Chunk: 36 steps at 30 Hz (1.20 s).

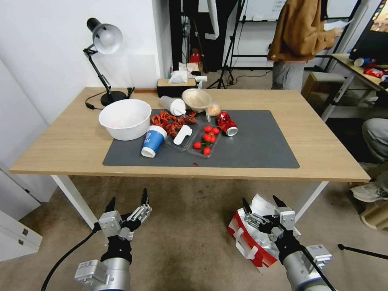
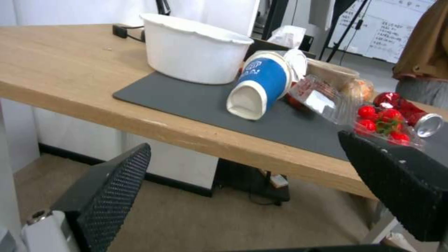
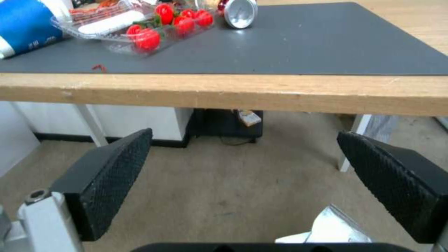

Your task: Pick up the food delivery bag from the floor and place it on the table.

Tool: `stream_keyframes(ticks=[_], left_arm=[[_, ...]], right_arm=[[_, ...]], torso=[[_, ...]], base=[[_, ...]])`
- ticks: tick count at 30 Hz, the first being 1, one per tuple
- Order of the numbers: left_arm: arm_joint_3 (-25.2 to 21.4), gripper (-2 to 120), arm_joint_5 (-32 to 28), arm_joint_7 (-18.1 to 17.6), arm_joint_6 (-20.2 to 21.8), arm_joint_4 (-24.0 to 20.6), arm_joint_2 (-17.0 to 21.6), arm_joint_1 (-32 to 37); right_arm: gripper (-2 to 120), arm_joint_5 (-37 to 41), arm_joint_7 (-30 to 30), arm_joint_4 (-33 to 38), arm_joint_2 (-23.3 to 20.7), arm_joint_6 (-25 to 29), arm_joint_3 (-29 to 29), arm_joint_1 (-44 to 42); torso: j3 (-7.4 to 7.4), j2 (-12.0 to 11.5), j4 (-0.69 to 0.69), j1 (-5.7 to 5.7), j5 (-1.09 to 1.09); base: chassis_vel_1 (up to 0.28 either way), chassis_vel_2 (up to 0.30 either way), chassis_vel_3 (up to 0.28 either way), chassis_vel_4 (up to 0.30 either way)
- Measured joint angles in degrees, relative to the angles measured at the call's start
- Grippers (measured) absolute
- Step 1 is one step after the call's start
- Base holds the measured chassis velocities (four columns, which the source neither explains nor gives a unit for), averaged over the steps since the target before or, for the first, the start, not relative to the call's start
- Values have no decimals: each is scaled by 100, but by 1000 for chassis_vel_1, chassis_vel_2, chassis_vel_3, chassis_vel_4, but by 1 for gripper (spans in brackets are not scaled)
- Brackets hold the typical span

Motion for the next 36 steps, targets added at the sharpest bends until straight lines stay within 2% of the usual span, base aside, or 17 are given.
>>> stream_keyframes(ticks=[13,36], left_arm=[[60,100,-270,-154,-125,-5,0,-45],[47,100,-212,-3,-162,-43,0,-15]], right_arm=[[100,3,10,-83,-12,77,2,24],[100,18,32,-107,9,107,7,66]], torso=[[-14,-28,0,-11,0],[-390,-705,0,-314,0]], base=[[0,0,0,0],[0,0,0,0]])
